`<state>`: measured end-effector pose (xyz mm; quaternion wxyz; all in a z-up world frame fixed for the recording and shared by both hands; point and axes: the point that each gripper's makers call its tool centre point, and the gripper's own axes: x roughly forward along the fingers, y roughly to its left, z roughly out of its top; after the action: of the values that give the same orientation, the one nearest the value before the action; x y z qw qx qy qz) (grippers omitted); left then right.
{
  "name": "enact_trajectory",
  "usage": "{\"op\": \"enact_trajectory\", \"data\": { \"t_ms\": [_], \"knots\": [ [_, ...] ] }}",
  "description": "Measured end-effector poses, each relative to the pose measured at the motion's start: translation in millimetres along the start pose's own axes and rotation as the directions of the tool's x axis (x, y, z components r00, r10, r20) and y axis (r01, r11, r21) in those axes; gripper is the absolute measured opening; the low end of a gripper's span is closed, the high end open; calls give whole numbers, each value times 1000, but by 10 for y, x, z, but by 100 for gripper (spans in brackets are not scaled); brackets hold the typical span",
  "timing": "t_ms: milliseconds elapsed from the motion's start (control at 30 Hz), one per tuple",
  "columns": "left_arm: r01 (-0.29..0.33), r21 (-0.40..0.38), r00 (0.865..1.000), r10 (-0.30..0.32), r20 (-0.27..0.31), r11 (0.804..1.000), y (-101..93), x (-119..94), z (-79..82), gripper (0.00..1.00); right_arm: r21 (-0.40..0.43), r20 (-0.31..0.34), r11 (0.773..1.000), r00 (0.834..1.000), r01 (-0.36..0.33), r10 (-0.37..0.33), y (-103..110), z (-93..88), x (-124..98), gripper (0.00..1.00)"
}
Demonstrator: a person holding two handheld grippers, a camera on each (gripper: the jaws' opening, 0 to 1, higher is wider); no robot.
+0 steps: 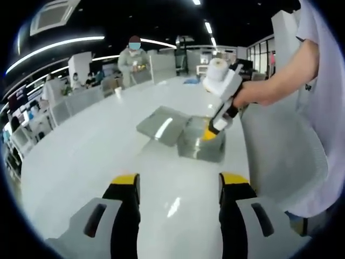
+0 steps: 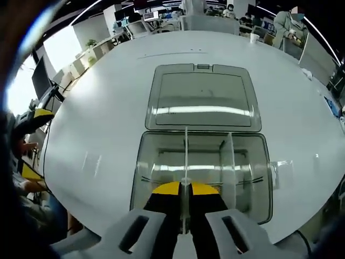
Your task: Insert the divider into the dual guide fixture by aligning both edges with the guide slots and pushing it downward to the bottom, including one-sided entry, uneven engagement, binding, and posture correction.
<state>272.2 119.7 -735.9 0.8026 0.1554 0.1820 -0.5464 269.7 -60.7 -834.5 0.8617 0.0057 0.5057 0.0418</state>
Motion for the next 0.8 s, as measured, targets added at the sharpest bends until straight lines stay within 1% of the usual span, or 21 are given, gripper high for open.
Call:
{"op": "enact_trajectory", "data": {
  "t_ms": [300, 700, 800],
  "knots": [
    [-3, -9, 1000, 3, -2, 1000, 36, 9, -20, 56, 17, -28, 1000, 1000, -1, 1, -12, -36, 68, 0],
    [3, -2, 1000, -3, -6, 1000, 49, 34, -8, 55, 36, -31, 999, 999, -16, 17, -17, -42, 77, 0],
    [3, -4, 1000, -3, -7, 1000, 44, 30, -4, 55, 47, -51, 998, 998, -30, 32, -25, -38, 86, 0]
  ]
}}
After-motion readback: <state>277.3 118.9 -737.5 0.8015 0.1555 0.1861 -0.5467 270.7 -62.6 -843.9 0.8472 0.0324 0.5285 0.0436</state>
